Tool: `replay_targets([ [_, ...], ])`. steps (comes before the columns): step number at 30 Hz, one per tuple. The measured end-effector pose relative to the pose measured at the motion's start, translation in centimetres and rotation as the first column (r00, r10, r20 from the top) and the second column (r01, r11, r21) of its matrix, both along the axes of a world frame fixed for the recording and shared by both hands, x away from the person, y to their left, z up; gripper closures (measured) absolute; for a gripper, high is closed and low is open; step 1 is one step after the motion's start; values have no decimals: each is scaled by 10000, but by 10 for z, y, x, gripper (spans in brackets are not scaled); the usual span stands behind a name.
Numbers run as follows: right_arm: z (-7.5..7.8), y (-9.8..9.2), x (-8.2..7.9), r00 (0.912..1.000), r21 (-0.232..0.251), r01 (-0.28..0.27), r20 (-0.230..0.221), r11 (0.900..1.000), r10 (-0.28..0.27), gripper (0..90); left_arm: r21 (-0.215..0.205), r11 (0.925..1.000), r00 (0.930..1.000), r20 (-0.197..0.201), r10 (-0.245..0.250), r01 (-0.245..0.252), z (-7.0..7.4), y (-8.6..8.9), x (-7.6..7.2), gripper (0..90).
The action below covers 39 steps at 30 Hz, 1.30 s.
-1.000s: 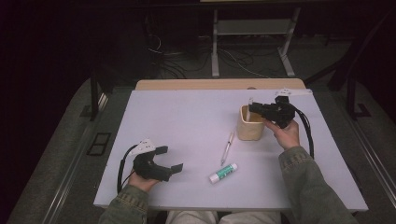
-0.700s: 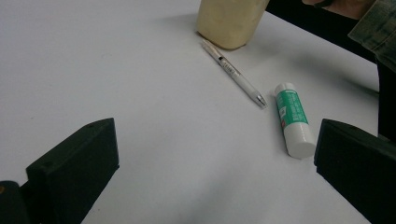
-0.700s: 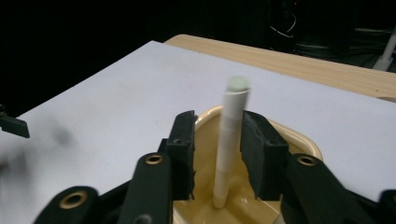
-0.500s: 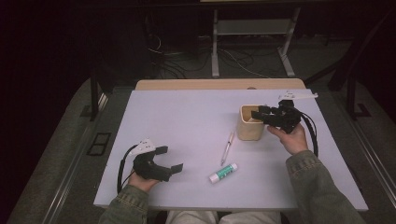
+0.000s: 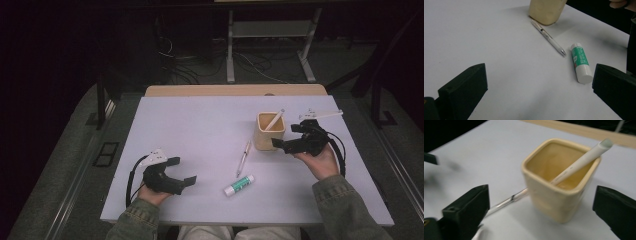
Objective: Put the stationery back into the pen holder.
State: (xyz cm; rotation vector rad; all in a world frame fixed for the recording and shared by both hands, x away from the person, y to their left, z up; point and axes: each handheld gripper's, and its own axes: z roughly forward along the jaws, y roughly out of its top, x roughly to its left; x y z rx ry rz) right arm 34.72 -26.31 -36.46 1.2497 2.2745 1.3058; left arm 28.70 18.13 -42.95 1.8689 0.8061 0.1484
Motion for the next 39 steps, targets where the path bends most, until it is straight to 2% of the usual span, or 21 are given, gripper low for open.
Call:
replay_targets([
  [1, -1, -2, -3, 9999, 201, -80, -132, 9998, 83, 1, -1, 10000, 10000, -1, -10, 10, 0, 0, 0, 0],
  [5, -5, -7, -18, 9997, 451, -105, -215, 9989, 115, 1, 76, 10000, 10000, -34, -53, 53, 0, -2, 0, 0],
  [10, -13, -15, -34, 9993, 636, -164, -318, 9978, 185, 2, 209, 9997, 9999, -40, -92, 93, 3, -4, -2, 0],
  [20, -32, -31, -56, 9982, 798, -133, -566, 9967, 178, 2, 844, 9956, 9991, 51, -423, 417, 10, -12, -3, 0],
  [28, -36, -38, -70, 9989, 916, -107, -445, 9957, 149, 2, 1305, 9864, 9950, -209, -980, 999, 17, -27, -2, 0],
  [33, -39, -40, -74, 9987, 881, -94, -500, 9961, 138, 2, 1422, 9800, 9903, -260, -1366, 1389, 23, -40, -1, 0],
  [39, -39, -40, -78, 9992, 806, -216, -310, 9965, 241, 3, 1390, 9738, 9834, -508, -1743, 1798, 29, -53, 6, 0],
])
